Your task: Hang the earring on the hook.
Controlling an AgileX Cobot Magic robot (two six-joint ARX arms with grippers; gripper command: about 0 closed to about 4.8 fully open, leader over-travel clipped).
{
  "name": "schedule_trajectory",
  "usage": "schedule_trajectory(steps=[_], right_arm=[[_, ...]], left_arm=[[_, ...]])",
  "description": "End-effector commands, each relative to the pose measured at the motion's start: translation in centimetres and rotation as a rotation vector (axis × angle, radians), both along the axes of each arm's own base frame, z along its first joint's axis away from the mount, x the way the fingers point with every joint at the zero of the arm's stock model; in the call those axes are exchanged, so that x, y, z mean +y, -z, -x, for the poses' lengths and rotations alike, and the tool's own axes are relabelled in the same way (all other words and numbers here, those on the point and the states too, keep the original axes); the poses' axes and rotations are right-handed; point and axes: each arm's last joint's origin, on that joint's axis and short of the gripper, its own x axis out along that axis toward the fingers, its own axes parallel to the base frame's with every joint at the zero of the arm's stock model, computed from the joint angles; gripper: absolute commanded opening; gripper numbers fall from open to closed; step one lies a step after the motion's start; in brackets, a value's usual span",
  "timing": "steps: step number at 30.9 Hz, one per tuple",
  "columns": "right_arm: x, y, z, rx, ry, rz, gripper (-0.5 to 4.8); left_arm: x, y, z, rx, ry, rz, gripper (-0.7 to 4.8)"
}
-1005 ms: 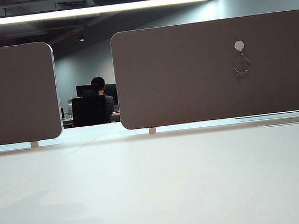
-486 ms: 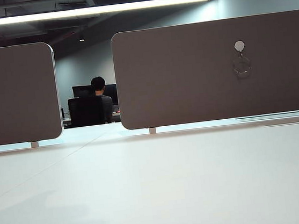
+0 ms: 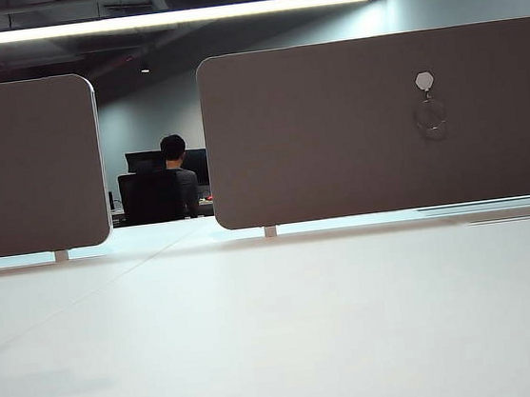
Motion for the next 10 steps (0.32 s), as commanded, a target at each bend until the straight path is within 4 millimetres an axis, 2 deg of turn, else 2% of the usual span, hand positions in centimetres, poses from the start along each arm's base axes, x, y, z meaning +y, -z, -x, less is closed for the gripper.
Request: schedule_trajectory(steps=[1,5,10], right_arm=[[0.0,0.1,0.0,0.000,0.000,-0.003,0.00],[0.0,0.2,0.0,0.006,-0.003,-0.002,0.00],[0.0,1.3,-0.2,0.119,-0.003,0.009,0.00]], left_arm=[[0.0,-0.1,0.0,-0.010,0.006,-0.001,-0.03],[0.0,-0.1,0.0,-0.010,0.006,-0.001,-0.03],[0.0,-0.1,0.0,-0.010,0.006,-0.001,-0.03]])
